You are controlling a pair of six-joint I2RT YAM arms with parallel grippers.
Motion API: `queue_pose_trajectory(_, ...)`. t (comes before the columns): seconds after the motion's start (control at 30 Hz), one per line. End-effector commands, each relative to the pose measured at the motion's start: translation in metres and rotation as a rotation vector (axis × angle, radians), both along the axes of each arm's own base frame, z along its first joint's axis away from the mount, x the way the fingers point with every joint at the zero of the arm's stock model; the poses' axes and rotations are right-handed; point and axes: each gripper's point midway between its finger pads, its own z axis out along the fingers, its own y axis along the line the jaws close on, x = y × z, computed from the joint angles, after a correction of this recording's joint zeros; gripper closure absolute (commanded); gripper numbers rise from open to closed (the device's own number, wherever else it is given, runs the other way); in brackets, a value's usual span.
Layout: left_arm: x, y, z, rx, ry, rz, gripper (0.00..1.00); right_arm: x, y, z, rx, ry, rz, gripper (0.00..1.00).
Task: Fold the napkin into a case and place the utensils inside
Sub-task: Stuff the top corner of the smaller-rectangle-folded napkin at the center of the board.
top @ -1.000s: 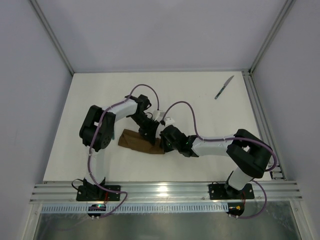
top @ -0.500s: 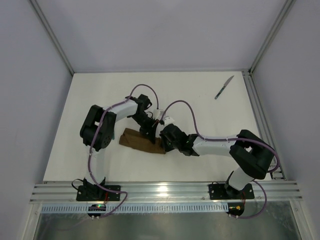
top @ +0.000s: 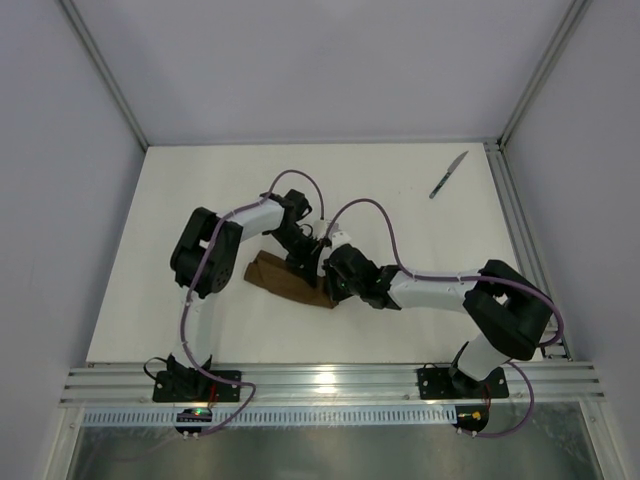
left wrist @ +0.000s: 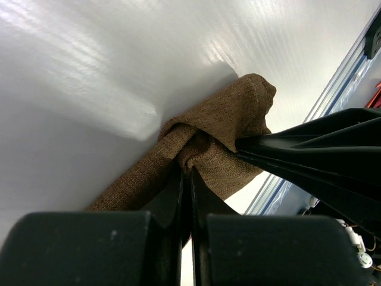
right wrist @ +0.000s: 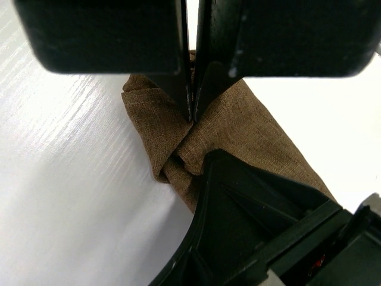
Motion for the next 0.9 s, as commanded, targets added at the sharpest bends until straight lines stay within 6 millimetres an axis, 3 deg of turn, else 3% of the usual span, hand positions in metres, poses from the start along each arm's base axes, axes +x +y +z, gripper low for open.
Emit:
queue_pose_trajectory(0.0, 0.000, -0.011, 0.008, -0.026, -0.045, -0.046, 1.00, 0.006, 0.006, 0.018, 0.061, -0.025, -0.010, 0.96)
queue_pose_trajectory(0.23, 0.015, -0.013, 0.004, -0.008, -0.093, -0.027, 1.00, 0.003, 0.009, 0.027, 0.081, -0.042, 0.026, 0.96)
queue_pose_trajectory(0.63, 0.007, -0.023, 0.010, -0.053, -0.081, -0.050, 1.00, -0.013, -0.008, -0.002, 0.028, 0.036, 0.005, 0.96)
queue_pose_trajectory(0.7, 0.008, -0.020, 0.005, -0.034, -0.090, -0.050, 1.00, -0.011, -0.010, 0.001, 0.033, 0.025, 0.002, 0.92)
queue_pose_trajectory(0.87, 0.000, -0.012, -0.015, 0.006, -0.050, -0.057, 1.00, -0.010, -0.017, 0.022, 0.003, 0.000, 0.022, 0.66)
